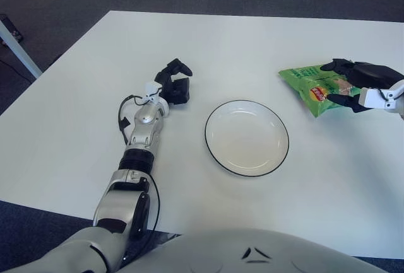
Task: Put the snack into the plate.
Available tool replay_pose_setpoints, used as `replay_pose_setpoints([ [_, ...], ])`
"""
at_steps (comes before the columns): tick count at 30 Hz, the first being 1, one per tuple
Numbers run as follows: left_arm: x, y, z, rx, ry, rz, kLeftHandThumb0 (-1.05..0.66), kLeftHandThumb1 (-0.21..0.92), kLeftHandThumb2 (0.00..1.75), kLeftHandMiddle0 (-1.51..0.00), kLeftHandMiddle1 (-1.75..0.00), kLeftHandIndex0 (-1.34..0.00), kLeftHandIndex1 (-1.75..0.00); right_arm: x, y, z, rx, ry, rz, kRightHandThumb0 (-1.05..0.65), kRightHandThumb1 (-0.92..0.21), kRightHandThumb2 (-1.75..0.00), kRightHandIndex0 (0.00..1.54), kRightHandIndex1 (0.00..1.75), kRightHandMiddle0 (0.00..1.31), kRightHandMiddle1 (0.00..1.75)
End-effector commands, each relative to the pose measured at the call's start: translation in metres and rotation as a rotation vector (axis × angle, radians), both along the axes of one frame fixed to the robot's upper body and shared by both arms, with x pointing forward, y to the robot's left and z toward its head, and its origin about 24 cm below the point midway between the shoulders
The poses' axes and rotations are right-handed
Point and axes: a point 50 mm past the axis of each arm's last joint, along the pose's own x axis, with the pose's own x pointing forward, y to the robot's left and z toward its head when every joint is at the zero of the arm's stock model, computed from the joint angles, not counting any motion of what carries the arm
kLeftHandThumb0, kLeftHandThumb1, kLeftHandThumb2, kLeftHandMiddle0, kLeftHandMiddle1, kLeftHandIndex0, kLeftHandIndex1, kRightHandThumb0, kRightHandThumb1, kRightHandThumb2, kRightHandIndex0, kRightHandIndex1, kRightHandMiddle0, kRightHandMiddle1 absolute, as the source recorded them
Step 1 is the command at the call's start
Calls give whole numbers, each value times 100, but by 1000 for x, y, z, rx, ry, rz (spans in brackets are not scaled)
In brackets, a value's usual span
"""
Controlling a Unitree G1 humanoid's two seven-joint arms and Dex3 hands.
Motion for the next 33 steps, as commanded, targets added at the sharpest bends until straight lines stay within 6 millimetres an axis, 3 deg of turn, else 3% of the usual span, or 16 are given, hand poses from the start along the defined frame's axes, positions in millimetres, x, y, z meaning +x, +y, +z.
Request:
replay_pose_setpoints([
  [1,-14,2,-32,-18,116,13,-44,43,117,-107,-175,-52,-175,-2,1,0,-20,-21,-1,-82,-92,-78,12,8,0,64],
  [6,-14,1,-33,-18,113,14,-44,43,118,-107,-175,-52,-175,-2,2,-1,-38,-40,-2,-82,-92,-75,8,7,0,64],
  [17,-15,1,-33,-14,97,13,-44,43,117,-109,-175,-52,-175,1,-1,-5,-63,-98,-22,-94,-92,-71,0,0,0,43],
  [28,-17,2,-32,-9,101,16,-44,42,118,-109,-175,-53,-175,10,-8,-11,-56,-125,-42,-93,-92,-66,0,0,0,43],
  [33,-17,1,-32,-10,101,17,-44,43,118,-110,-175,-52,-175,24,-20,-23,-64,-93,-59,-96,-92,-63,0,0,0,46],
])
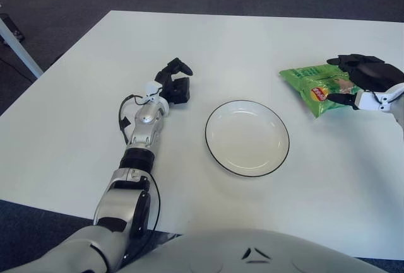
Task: Put the snack into the plate.
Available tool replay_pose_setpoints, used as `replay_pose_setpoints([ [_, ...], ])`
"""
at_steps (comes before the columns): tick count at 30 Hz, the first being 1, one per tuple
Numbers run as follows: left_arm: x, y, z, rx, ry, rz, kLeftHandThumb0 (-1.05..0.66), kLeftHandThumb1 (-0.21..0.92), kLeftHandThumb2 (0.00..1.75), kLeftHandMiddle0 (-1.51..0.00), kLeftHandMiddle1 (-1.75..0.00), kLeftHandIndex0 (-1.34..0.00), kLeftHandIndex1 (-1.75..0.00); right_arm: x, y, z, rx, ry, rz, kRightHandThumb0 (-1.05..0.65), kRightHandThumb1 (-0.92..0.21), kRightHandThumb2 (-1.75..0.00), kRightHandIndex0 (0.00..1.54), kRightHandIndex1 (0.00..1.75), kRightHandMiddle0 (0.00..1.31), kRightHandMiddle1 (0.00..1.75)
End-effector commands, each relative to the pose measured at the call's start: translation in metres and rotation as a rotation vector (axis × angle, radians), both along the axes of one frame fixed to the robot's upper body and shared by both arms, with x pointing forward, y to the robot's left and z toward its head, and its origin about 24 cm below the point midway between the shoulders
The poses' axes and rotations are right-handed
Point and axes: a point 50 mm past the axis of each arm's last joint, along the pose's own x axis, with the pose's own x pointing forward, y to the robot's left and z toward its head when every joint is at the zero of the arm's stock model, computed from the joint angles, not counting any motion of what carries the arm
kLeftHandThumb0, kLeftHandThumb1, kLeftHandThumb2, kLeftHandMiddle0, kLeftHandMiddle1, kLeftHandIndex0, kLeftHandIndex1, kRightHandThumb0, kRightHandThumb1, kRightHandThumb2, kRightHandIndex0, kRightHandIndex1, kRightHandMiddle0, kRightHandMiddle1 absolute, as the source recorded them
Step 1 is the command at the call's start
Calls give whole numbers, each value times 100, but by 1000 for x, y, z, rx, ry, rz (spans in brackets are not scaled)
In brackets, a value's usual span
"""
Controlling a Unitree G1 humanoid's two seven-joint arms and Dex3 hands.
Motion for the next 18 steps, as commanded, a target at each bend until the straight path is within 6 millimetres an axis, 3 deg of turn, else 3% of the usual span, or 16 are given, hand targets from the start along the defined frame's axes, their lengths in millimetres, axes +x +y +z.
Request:
replay_pose_setpoints([
  [1,-16,2,-31,-9,111,20,-44,43,117,-110,-175,-52,-175,11,-7,-5,-10,6,-10,-98,-92,-62,0,0,0,47],
  [18,-18,3,-30,-4,115,13,-44,43,118,-110,-175,-53,-175,30,-14,-26,-59,308,143,-104,-92,-45,0,0,0,36],
])
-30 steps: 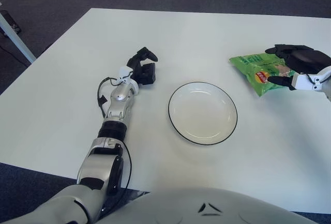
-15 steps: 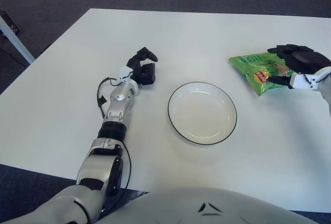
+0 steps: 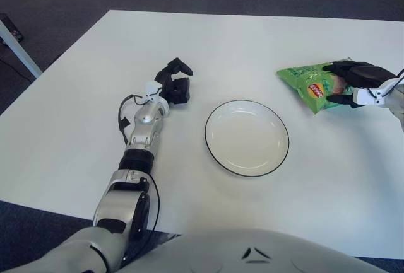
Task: Put the snack into the plate.
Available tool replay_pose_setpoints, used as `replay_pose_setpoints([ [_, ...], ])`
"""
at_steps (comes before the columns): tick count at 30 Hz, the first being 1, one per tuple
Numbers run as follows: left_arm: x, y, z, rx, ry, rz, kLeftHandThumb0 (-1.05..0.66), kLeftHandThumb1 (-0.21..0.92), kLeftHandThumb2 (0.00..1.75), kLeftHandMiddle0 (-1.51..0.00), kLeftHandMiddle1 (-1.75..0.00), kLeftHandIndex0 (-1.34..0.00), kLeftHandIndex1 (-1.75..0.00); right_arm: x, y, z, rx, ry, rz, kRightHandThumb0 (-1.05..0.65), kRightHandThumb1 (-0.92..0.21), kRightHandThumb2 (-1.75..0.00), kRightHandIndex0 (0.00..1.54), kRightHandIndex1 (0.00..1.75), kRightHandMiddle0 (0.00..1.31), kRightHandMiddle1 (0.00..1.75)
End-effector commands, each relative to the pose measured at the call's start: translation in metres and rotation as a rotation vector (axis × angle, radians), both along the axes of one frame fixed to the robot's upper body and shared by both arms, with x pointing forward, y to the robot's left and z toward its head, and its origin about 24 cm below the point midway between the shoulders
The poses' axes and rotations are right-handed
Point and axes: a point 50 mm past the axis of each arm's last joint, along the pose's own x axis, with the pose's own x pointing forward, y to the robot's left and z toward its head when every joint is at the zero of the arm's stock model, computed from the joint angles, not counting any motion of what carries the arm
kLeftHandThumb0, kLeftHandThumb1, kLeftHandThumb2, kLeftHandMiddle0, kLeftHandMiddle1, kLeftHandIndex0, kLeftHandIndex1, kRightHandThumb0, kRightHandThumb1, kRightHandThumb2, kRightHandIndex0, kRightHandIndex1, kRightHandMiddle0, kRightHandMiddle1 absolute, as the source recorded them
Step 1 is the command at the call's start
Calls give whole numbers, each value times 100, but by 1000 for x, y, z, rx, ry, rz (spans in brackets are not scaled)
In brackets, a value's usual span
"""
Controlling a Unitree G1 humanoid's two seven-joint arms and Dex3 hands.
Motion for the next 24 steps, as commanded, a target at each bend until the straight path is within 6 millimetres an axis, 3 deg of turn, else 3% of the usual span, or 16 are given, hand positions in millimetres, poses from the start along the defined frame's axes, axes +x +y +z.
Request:
replay_pose_setpoints([
  [1,-16,3,-31,-8,113,16,-44,43,118,-110,-175,-52,-175,2,-2,-11,-30,124,14,-104,-92,-44,0,0,0,34],
  [10,-18,2,-31,-4,111,14,-44,44,116,-110,-175,-51,-175,9,0,-24,-36,247,15,-105,-92,-38,0,0,0,5],
  [19,-19,1,-31,-6,113,10,-43,45,114,-108,-175,-50,-175,15,0,-38,37,297,-68,-105,-92,-27,0,0,1,1],
  [24,-19,1,-30,-14,107,11,-43,45,115,-108,-175,-50,-175,16,1,-40,36,187,-75,-94,-89,-24,4,2,0,40],
])
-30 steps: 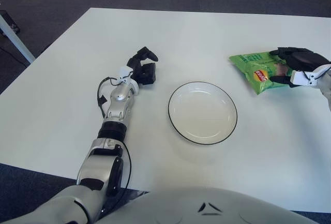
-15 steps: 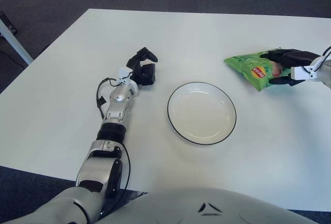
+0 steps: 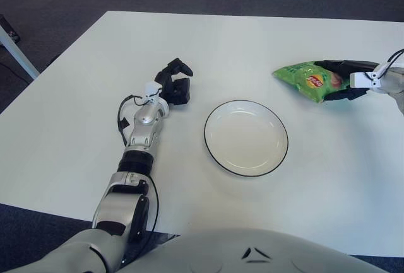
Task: Put the snack into the plate.
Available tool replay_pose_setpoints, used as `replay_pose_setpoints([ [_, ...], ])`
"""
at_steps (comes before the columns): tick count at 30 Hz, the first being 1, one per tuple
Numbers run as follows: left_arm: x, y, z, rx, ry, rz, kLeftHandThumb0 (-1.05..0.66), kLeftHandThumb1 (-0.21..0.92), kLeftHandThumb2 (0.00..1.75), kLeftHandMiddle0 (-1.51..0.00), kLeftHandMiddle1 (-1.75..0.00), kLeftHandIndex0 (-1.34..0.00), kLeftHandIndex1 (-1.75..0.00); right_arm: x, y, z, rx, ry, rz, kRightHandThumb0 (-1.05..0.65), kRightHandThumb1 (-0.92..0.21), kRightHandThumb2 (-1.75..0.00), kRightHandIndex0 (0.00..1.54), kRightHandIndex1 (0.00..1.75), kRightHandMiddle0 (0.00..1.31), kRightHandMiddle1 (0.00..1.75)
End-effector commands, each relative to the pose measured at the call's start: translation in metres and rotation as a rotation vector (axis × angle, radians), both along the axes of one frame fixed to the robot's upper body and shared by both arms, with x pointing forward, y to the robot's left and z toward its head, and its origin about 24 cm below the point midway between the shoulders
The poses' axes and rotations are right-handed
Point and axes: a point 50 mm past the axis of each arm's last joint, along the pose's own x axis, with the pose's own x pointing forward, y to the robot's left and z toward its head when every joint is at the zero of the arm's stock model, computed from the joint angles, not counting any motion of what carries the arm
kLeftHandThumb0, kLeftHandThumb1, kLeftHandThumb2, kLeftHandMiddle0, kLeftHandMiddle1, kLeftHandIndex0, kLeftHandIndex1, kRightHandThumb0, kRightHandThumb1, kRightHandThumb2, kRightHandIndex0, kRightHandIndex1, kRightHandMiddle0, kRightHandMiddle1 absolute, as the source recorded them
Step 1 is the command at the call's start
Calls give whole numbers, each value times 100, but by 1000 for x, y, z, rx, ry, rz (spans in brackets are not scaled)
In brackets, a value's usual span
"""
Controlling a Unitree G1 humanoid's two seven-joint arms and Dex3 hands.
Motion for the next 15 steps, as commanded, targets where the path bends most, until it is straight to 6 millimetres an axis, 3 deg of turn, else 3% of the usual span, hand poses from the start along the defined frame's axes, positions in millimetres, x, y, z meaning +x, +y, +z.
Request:
replay_pose_setpoints([
  [1,-17,2,-32,-18,108,17,-43,45,115,-108,-175,-50,-175,-7,2,-34,-23,43,-16,-90,-88,-25,6,3,0,47],
  [2,-17,2,-32,-18,106,17,-44,45,115,-108,-175,-51,-175,-7,3,-35,-25,16,-21,-81,-79,-37,7,20,0,64],
  [3,-17,2,-32,-16,105,16,-44,45,115,-108,-175,-51,-175,-7,2,-36,-26,-56,-43,-72,-67,-56,4,48,0,83],
  [4,-17,2,-32,-15,104,16,-44,44,116,-108,-175,-51,-175,-7,2,-37,-27,-105,-59,-61,-63,-69,10,89,16,114],
  [5,-17,2,-32,-13,104,15,-44,44,116,-108,-175,-51,-175,-7,1,-38,-24,-164,-78,-56,-62,-75,11,104,22,125],
  [6,-17,2,-32,-12,104,14,-44,44,116,-108,-175,-51,-175,-7,1,-39,-23,-203,-90,-36,-55,-89,25,122,31,143],
  [8,-17,1,-32,-10,104,14,-44,44,116,-108,-175,-51,-175,-8,0,-40,-5,-277,-113,-19,-47,-102,38,137,40,158],
  [10,-17,1,-32,-8,105,14,-44,44,116,-108,-175,-51,-175,-9,0,-41,28,-375,-139,-7,-26,-128,58,145,58,168],
  [15,-16,1,-32,-6,108,19,-44,45,115,-109,-175,-51,-175,-13,0,-41,108,-544,-172,-1,-6,-149,82,140,71,174],
])
